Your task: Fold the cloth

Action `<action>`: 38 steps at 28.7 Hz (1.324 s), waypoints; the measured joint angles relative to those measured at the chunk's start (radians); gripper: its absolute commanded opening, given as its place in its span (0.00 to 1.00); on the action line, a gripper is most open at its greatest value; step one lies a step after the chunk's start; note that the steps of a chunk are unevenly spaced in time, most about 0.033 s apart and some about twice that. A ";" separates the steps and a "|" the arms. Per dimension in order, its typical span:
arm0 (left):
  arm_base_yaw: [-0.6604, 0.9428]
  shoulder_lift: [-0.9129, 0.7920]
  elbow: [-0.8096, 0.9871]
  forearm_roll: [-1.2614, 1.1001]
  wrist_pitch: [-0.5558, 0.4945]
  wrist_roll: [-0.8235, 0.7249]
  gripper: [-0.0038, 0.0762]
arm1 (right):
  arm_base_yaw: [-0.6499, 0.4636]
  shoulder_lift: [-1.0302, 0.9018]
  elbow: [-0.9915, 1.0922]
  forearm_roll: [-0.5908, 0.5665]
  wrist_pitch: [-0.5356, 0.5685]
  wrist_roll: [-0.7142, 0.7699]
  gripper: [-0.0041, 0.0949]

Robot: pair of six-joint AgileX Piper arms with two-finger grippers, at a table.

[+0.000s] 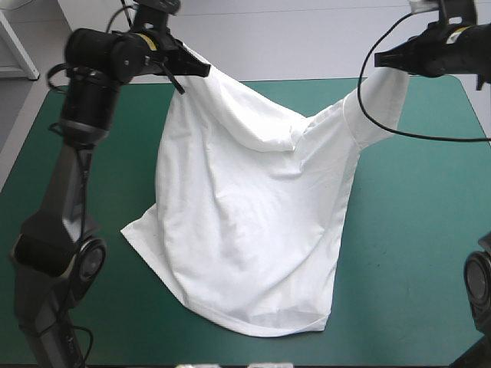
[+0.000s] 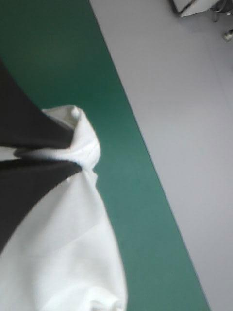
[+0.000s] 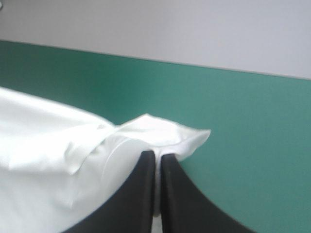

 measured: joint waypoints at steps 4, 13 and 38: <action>0.001 0.205 0.007 0.074 -0.017 -0.018 0.04 | 0.000 0.204 0.009 0.037 -0.013 0.003 0.02; 0.076 0.391 0.009 0.053 -0.088 -0.099 0.04 | 0.000 0.436 0.015 0.056 -0.030 0.008 0.02; 0.134 0.417 -0.188 -0.016 0.037 -0.005 0.66 | 0.000 0.465 -0.064 0.066 -0.003 0.069 0.58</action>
